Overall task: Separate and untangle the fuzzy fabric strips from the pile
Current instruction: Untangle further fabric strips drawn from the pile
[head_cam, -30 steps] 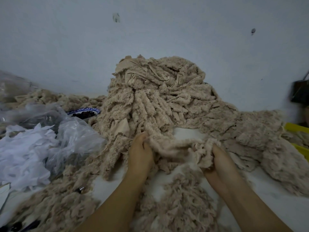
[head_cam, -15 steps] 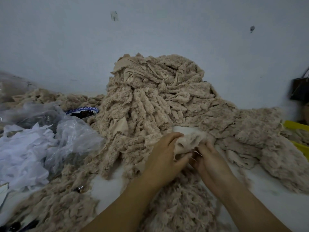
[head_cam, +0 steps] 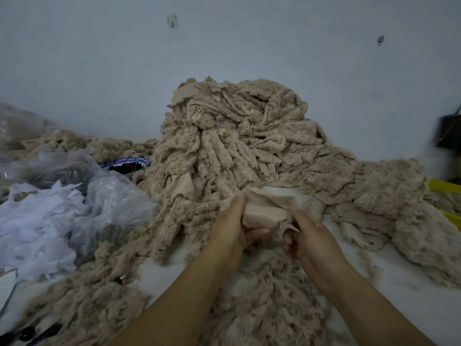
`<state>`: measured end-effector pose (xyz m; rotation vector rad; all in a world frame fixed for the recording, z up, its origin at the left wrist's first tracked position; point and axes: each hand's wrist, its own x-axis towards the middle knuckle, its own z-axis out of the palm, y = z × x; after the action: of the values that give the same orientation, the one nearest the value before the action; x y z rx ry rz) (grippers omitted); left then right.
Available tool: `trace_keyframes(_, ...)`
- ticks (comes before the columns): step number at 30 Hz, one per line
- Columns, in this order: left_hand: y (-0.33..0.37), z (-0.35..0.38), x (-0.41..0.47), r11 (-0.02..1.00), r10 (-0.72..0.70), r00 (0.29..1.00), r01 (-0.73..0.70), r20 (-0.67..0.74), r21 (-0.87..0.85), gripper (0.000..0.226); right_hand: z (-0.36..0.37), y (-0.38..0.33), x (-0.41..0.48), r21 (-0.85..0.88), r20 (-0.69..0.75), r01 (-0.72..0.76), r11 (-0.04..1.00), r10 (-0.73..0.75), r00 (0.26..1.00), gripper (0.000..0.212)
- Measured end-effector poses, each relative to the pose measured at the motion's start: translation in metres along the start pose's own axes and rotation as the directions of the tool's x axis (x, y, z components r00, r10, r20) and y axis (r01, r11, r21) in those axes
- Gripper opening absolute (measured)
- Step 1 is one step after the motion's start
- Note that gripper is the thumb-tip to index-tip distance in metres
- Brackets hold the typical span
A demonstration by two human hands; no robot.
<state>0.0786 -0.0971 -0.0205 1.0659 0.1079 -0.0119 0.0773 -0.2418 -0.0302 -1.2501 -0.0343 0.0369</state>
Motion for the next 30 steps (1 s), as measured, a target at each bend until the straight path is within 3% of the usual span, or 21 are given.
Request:
trace_keyframes(4,0.002,-0.004,-0.002,0.995,-0.059,0.993,0.067,0.101,-0.073,0.048,-0.001,0.001,0.001,0.016,-0.001,-0.012,1.000,0.012,1.000,0.028)
trace_keyframes(7,0.002,-0.005,-0.001,0.997,-0.062,0.984,0.068,0.165,-0.034,0.062,-0.003,0.002,0.000,0.064,0.070,0.025,0.998,-0.030,0.997,0.035)
trace_keyframes(10,0.000,-0.004,0.001,0.999,-0.027,0.980,0.023,0.197,0.022,0.072,0.000,0.005,-0.005,-0.148,0.155,0.136,0.980,-0.112,0.981,0.044)
trace_keyframes(13,-0.004,-0.003,-0.001,0.987,0.015,0.963,-0.058,0.270,0.152,0.066,0.001,0.011,-0.001,-0.332,0.039,0.154,0.930,-0.150,0.988,0.031)
trace_keyframes(15,-0.009,-0.002,-0.001,0.972,0.030,0.954,-0.097,0.299,0.212,0.050,-0.002,0.012,0.003,-0.381,-0.016,0.126,0.916,-0.143,0.990,0.031)
trace_keyframes(18,-0.011,-0.001,0.002,0.973,0.054,0.979,-0.097,0.198,0.212,0.033,-0.003,0.014,0.004,-0.379,-0.039,0.135,0.915,-0.161,0.986,0.028)
trace_keyframes(24,-0.003,-0.002,0.003,0.996,0.063,0.994,-0.068,0.086,0.054,0.030,-0.003,0.009,0.004,-0.485,-0.036,0.175,0.857,-0.219,0.975,0.040)
trace_keyframes(28,0.000,0.000,0.003,0.999,0.051,0.997,-0.052,0.061,0.010,0.028,-0.002,0.011,0.005,-0.451,-0.007,0.184,0.873,-0.210,0.978,0.046)
trace_keyframes(30,0.002,0.000,0.002,0.999,0.038,0.998,-0.038,0.045,0.007,0.028,-0.001,0.011,0.004,-0.342,0.017,0.162,0.926,-0.166,0.986,0.045)
